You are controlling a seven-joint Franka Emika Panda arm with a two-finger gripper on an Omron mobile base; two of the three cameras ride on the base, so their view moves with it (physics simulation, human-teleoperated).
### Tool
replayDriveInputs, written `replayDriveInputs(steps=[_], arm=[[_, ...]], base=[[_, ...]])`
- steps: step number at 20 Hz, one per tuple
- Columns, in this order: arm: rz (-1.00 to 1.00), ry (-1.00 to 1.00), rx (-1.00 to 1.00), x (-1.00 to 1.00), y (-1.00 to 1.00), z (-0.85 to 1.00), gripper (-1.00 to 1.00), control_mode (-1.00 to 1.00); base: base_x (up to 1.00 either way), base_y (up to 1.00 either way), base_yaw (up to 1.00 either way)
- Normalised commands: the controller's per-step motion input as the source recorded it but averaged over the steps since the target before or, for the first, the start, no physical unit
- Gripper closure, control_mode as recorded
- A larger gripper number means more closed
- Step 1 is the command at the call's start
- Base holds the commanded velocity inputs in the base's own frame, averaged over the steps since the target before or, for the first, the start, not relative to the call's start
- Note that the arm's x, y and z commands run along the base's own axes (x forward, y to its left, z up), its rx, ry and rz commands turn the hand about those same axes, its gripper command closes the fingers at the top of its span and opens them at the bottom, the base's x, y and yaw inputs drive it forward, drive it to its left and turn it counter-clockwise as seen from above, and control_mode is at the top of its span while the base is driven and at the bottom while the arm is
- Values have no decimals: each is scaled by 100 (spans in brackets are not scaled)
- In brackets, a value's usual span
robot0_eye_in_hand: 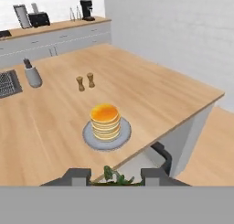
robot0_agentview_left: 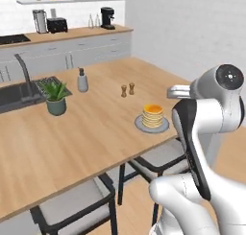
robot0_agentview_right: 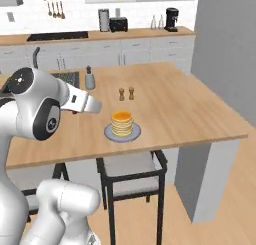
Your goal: Take the strawberry from the fridge and place it on top of the pancake, located on the dining counter.
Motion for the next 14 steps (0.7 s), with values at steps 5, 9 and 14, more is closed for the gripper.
replayDriveInputs(steps=[5,9,14], arm=[[0,0,0,0,0,0,100,100],[0,0,0,0,0,0,100,100],[0,0,0,0,0,0,100,100]], base=[[61,-51,49],[49,-78,52],[41,-100,41]])
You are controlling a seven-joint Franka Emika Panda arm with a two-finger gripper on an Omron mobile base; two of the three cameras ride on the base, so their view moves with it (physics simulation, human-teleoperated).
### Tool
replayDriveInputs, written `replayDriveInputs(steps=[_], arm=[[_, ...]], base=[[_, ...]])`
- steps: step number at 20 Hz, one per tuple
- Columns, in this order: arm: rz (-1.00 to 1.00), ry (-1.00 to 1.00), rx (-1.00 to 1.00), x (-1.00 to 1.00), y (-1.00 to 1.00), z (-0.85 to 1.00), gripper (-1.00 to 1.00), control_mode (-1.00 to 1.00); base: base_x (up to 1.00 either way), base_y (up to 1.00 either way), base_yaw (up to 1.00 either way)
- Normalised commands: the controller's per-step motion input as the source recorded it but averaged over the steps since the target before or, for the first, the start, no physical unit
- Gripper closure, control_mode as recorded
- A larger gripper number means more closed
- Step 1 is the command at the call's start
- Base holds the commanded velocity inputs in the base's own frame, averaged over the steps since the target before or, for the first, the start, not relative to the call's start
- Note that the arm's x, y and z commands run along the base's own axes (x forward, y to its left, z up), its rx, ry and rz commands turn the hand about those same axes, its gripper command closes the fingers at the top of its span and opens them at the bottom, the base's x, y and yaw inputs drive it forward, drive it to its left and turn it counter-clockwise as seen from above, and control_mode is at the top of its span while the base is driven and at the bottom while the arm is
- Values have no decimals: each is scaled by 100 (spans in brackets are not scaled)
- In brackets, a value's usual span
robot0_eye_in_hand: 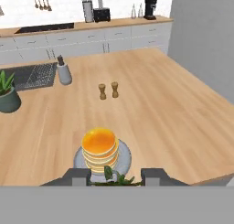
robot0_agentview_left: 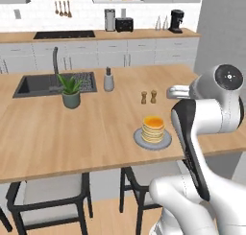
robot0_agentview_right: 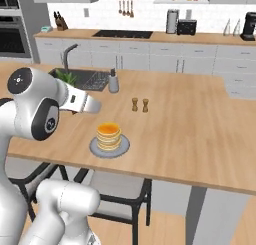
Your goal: Take the strawberry from the fridge and place it on top of the pancake, located on the dining counter.
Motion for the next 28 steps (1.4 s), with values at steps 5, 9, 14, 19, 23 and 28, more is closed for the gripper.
replayDriveInputs(steps=[5,9,14,19,23,28], arm=[[0,0,0,0,0,0,100,100],[0,21,0,75,11,-28,100,-100],[0,48,-1,100,8,-73,100,-100],[0,15,0,64,2,-54,100,-100],[0,0,4,25,-17,-49,100,-100],[0,7,1,38,-6,-62,100,-100]], base=[[96,-12,12],[25,3,0],[0,0,0],[0,0,0],[0,0,0],[0,0,0]])
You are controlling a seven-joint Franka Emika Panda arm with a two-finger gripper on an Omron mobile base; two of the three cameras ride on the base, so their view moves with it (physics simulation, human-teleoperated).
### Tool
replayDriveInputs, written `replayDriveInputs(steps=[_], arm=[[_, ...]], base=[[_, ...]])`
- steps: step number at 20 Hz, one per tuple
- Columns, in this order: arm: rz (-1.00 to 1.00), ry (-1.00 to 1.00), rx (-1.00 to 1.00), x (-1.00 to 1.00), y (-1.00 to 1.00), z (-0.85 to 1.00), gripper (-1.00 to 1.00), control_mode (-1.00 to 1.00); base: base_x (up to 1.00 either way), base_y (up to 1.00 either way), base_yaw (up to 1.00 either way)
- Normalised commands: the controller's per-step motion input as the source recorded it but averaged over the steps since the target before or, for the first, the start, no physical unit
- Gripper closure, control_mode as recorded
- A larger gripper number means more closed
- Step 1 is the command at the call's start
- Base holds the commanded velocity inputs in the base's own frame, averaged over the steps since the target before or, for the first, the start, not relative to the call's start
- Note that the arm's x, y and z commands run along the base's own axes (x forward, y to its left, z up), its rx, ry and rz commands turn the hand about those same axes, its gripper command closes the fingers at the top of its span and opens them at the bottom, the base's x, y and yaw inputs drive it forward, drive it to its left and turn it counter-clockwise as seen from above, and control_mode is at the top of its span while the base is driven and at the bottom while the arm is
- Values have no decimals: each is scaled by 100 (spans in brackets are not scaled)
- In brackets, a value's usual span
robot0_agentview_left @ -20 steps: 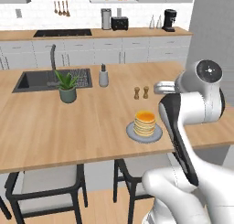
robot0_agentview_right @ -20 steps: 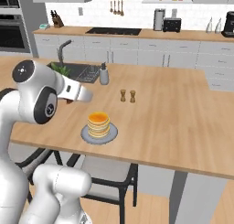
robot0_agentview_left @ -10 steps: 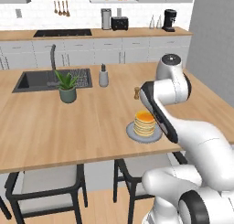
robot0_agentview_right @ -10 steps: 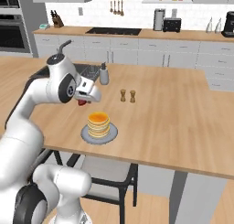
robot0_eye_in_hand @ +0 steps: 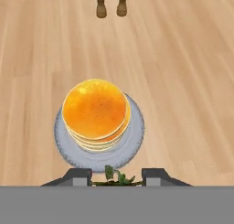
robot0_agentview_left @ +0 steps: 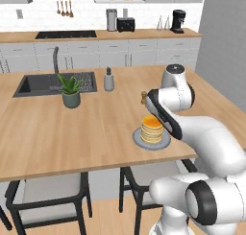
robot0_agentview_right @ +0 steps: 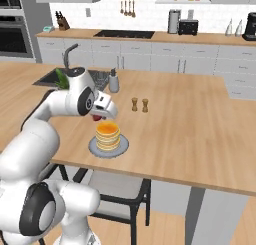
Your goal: Take the strawberry from the fridge and place it on top of the pancake, located on the dining counter.
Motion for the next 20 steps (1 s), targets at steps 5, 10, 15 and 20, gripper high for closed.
replayDriveInputs(steps=[5,10,15,20], arm=[[0,19,0,49,5,-34,100,-100],[0,0,0,46,0,-31,100,-100],[0,0,0,27,0,-40,100,-100],[0,0,0,8,0,-32,100,-100]], base=[[0,0,0],[0,0,0],[0,0,0],[0,0,0]])
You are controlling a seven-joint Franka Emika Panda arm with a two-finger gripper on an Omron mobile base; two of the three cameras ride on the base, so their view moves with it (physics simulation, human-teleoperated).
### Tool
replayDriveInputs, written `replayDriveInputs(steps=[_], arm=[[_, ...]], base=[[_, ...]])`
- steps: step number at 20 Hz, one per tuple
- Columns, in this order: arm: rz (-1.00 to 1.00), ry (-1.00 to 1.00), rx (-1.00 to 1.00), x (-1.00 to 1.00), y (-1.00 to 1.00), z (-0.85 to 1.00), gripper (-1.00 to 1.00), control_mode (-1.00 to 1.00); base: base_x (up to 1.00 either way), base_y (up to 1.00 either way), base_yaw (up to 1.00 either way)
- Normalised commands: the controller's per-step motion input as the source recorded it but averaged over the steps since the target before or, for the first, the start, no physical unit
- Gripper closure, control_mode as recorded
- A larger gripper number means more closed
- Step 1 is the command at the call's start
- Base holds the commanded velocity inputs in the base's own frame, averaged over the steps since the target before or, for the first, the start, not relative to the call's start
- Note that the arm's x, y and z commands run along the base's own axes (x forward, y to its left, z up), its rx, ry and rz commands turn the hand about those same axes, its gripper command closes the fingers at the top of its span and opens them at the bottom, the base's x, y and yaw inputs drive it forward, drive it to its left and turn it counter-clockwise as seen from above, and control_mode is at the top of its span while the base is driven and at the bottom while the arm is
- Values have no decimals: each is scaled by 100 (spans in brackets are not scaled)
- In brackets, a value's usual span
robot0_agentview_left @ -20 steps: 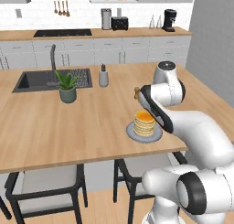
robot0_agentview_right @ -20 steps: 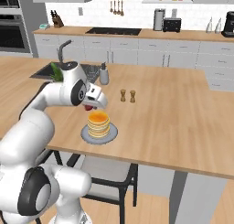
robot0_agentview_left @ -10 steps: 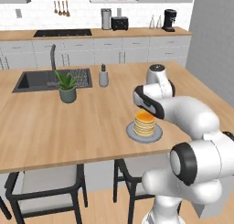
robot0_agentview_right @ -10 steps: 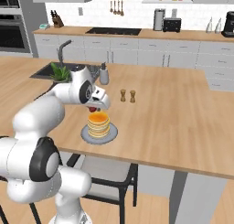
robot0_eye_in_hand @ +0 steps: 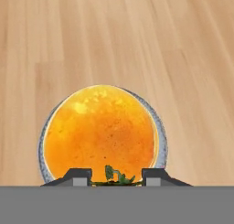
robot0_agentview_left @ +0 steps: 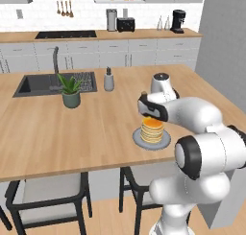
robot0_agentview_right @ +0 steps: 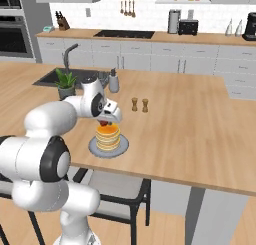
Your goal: Take the strawberry from the fridge and place it on top of the pancake, located on the dining counter.
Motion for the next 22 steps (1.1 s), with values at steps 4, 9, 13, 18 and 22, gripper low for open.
replayDriveInputs(steps=[4,9,13,18,22], arm=[[0,0,0,10,0,-25,100,-100],[0,0,0,8,0,-29,100,-100],[0,0,0,1,0,-20,100,-100],[0,0,1,25,0,0,100,-100],[0,0,2,46,0,0,100,-100]], base=[[0,0,0],[0,0,0],[0,0,0],[0,0,0],[0,0,0]])
